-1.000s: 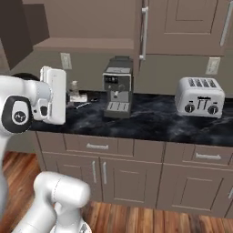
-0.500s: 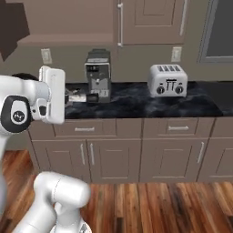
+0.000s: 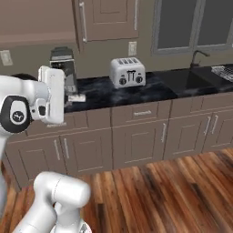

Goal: Pick the pan from the cabinet and place it on the stove. Then turn on the stove burner for the pan.

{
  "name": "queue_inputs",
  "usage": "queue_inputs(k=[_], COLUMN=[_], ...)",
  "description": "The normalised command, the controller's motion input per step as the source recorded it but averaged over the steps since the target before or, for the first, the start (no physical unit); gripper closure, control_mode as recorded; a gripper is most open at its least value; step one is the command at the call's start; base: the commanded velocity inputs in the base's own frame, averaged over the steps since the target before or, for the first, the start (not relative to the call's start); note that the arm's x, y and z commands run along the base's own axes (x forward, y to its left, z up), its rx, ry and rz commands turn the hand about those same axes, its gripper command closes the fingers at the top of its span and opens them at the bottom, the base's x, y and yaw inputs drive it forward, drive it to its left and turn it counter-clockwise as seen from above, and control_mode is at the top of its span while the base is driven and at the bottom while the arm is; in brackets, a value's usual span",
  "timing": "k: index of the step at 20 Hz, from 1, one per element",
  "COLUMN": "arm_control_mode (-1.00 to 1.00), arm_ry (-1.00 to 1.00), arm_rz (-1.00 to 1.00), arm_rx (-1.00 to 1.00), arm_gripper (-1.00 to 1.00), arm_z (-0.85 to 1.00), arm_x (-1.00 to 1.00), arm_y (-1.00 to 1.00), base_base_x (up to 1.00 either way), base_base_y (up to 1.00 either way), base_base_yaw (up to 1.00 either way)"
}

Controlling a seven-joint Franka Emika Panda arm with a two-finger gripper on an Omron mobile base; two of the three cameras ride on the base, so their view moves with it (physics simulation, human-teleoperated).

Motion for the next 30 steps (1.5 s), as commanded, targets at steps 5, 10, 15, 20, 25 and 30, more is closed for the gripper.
queue_inputs(k=[5,10,15,20,25,30], arm_control_mode=[1.0,1.0,1.0,1.0,1.0,1.0], arm_ry=[0.0,0.0,0.0,0.0,0.0,0.0], arm_rz=[0.0,0.0,0.0,0.0,0.0,0.0], arm_rx=[0.0,0.0,0.0,0.0,0.0,0.0], arm_gripper=[1.0,1.0,1.0,1.0,1.0,1.0], arm_z=[0.0,0.0,0.0,0.0,0.0,0.0], arm_x=[0.0,0.0,0.0,0.0,0.0,0.0], arm_y=[0.0,0.0,0.0,0.0,0.0,0.0], base_base_x=[-0.1,-0.03,0.0,0.0,0.0,0.0], base_base_y=[0.0,0.0,0.0,0.0,0.0,0.0], base_base_yaw=[-0.47,-0.49,-0.49,-0.48,-0.48,-0.47])
